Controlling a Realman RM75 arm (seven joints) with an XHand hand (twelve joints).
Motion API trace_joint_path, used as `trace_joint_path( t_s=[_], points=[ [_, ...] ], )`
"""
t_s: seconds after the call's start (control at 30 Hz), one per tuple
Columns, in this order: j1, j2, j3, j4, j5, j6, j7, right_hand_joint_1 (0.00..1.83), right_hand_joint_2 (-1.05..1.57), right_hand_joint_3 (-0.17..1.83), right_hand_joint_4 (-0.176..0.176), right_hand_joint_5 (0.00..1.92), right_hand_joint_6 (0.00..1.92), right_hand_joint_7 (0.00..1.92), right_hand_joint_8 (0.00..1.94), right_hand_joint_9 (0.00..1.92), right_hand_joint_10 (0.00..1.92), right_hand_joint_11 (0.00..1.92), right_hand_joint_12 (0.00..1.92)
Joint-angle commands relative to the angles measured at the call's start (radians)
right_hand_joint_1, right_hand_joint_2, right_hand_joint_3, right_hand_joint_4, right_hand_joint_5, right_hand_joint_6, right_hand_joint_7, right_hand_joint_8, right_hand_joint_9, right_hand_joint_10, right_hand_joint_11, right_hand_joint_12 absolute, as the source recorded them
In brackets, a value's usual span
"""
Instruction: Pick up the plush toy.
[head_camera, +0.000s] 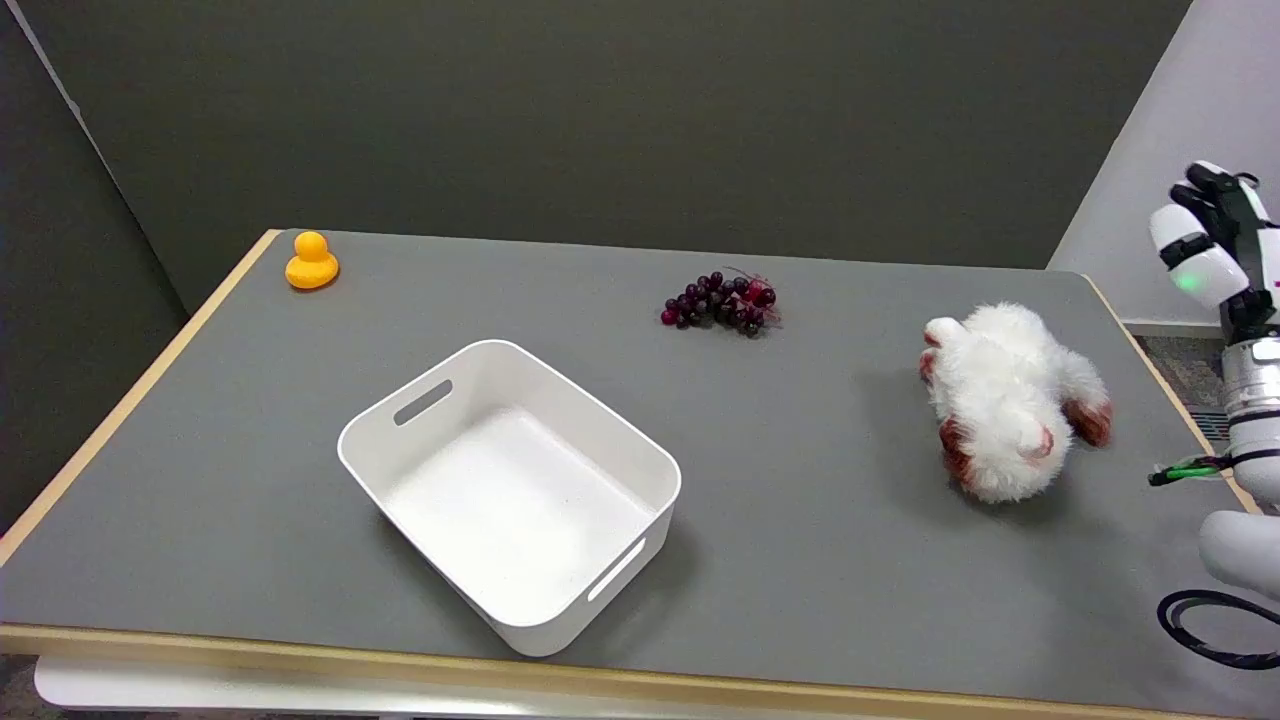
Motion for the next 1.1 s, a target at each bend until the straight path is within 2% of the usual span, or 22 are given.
trace_joint_path(
  t_s=[0.03, 0.2, 0.3, 0.53, 0.8, 0.93, 1.1],
  points=[
    [-0.291, 0.001, 0.057, 0.555, 0.017, -0.069, -0.361, 0.31, 0.64, 0.93, -0.074, 0.20, 0.45, 0.30, 0.49, 0.25, 0.87, 0.00, 1.14],
    [-0.425, -0.078, 0.115, 0.825, 0.140, -0.169, -0.714, 0.28, 0.63, 0.91, -0.116, 0.19, 0.46, 0.30, 0.53, 0.24, 0.89, 0.00, 1.13],
    [-0.500, -0.137, 0.118, 0.954, 0.242, -0.198, -0.915, 0.27, 0.63, 0.91, -0.120, 0.19, 0.47, 0.31, 0.54, 0.24, 0.90, 0.00, 1.12],
    [-0.617, -0.249, 0.066, 1.083, 0.434, -0.084, -1.245, 0.26, 0.61, 0.90, -0.120, 0.22, 0.50, 0.34, 0.58, 0.27, 0.91, 0.00, 1.09],
    [-0.665, -0.258, -0.089, 1.111, 0.579, 0.112, -1.499, 0.27, 0.59, 0.90, -0.113, 0.23, 0.52, 0.36, 0.59, 0.27, 0.91, 0.00, 1.04],
    [-0.662, -0.255, -0.153, 1.114, 0.607, 0.160, -1.527, 0.27, 0.59, 0.90, -0.109, 0.24, 0.52, 0.35, 0.59, 0.26, 0.89, 0.00, 1.02],
    [-0.645, -0.248, -0.207, 1.124, 0.638, 0.134, -1.527, 0.28, 0.58, 0.89, -0.102, 0.23, 0.52, 0.34, 0.57, 0.25, 0.88, 0.00, 1.00]
  ],
)
